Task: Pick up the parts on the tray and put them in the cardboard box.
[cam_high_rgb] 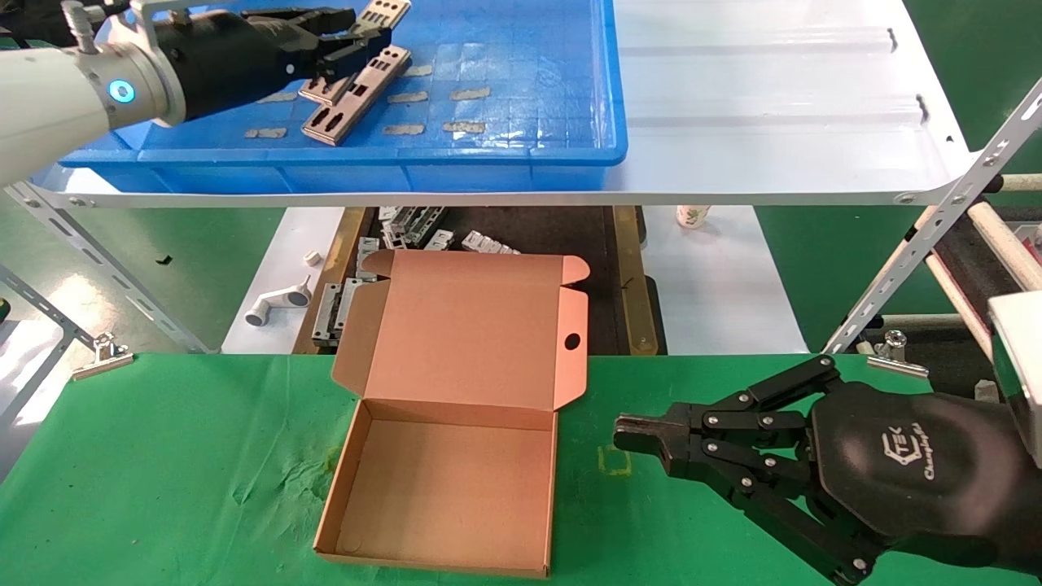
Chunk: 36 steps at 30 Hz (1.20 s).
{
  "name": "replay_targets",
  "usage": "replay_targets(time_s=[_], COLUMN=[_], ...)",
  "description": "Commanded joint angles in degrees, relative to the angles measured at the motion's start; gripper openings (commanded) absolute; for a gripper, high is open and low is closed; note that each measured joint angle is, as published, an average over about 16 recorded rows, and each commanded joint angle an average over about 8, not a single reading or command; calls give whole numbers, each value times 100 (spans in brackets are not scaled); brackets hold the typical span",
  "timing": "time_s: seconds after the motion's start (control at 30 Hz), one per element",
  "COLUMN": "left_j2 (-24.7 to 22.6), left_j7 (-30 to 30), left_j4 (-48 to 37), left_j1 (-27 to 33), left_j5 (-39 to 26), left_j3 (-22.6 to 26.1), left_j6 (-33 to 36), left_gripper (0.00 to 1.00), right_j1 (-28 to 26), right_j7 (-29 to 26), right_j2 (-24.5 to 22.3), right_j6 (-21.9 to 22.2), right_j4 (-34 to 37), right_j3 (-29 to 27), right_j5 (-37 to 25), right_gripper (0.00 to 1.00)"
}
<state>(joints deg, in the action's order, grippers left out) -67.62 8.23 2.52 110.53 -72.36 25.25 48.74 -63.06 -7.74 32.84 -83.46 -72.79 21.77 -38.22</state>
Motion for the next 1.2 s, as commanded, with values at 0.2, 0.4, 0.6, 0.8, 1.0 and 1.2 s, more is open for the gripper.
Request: replay_targets(time_s=[0.2,0.4,0.6,0.8,1.0,1.2], left_j2=[-144,-210,-237,-227,-215,-221], left_j7=[58,120,156,185,201,199], left_j4=[-123,-164,-188,-190,-204,-229], left_j1=[-61,-96,-107,-98,-88,-85], left_j5=[-17,-24,-13,6,14,2], left_j3=[10,14,5,-9,-15,-6], left_j6=[-238,-351,-399,-386,-366,-364], left_gripper=[19,20,48,100,100,100], right_j1=[0,0,0,0,0,-1], right_j7=[0,0,0,1,1,1], right_j2=[0,0,0,0,-1,-1], right_j6=[0,0,0,0,1,1], right_j4=[0,0,0,0,0,0], right_j3=[0,1,1,1,2,2], right_j5=[0,0,1,1,1,1], right_gripper=[0,0,0,0,0,0])
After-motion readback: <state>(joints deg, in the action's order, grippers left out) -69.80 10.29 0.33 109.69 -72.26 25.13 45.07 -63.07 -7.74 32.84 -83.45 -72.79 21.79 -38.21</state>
